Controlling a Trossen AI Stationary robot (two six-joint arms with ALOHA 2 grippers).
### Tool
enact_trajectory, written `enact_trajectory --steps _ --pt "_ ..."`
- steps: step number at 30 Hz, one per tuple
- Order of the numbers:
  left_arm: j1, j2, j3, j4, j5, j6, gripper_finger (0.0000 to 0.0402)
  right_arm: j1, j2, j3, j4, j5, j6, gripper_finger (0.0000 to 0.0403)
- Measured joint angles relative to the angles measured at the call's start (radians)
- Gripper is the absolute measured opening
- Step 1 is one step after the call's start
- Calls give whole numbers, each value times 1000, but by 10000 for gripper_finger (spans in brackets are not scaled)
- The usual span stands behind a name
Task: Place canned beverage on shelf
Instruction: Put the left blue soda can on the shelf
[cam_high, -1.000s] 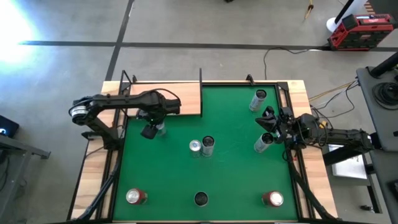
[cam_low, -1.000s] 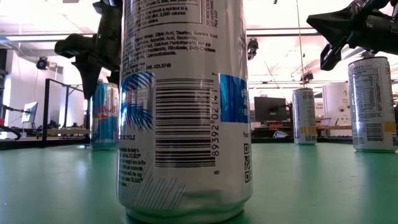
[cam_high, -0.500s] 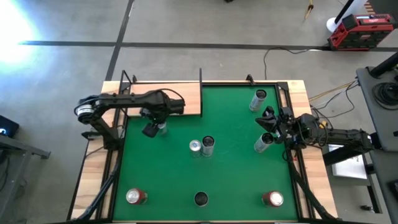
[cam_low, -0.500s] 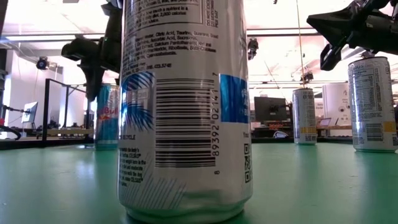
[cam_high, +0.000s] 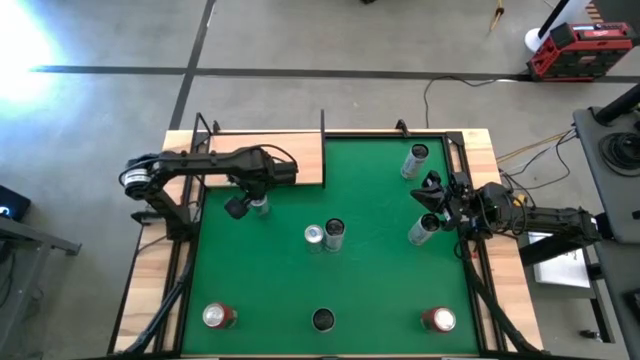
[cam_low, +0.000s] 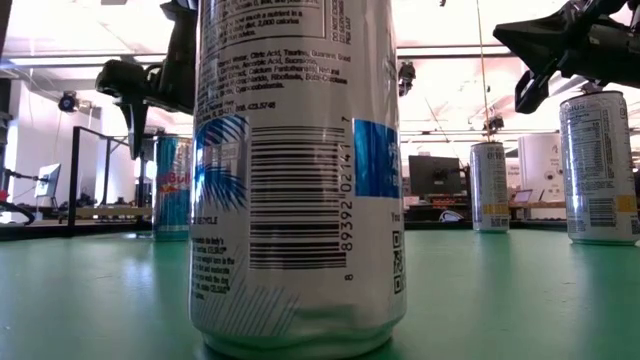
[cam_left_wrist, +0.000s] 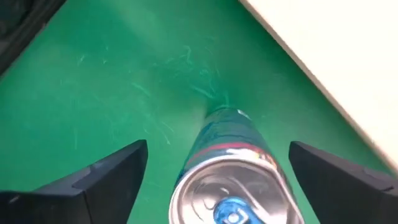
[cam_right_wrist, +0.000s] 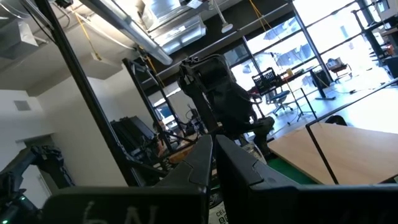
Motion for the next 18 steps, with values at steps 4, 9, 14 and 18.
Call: enact_trajectory --steps 4,9,14,18 --pt "-56 -1 4 5 -109 134 384 0 0 0 0 0 0 13" --pt "-182 -1 1 6 -252 169 384 0 0 0 0 0 0 13" --pt "-345 0 -17 12 -498 116 384 0 0 0 0 0 0 13" --pt "-452 1 -74 11 -658 67 384 0 0 0 0 0 0 13"
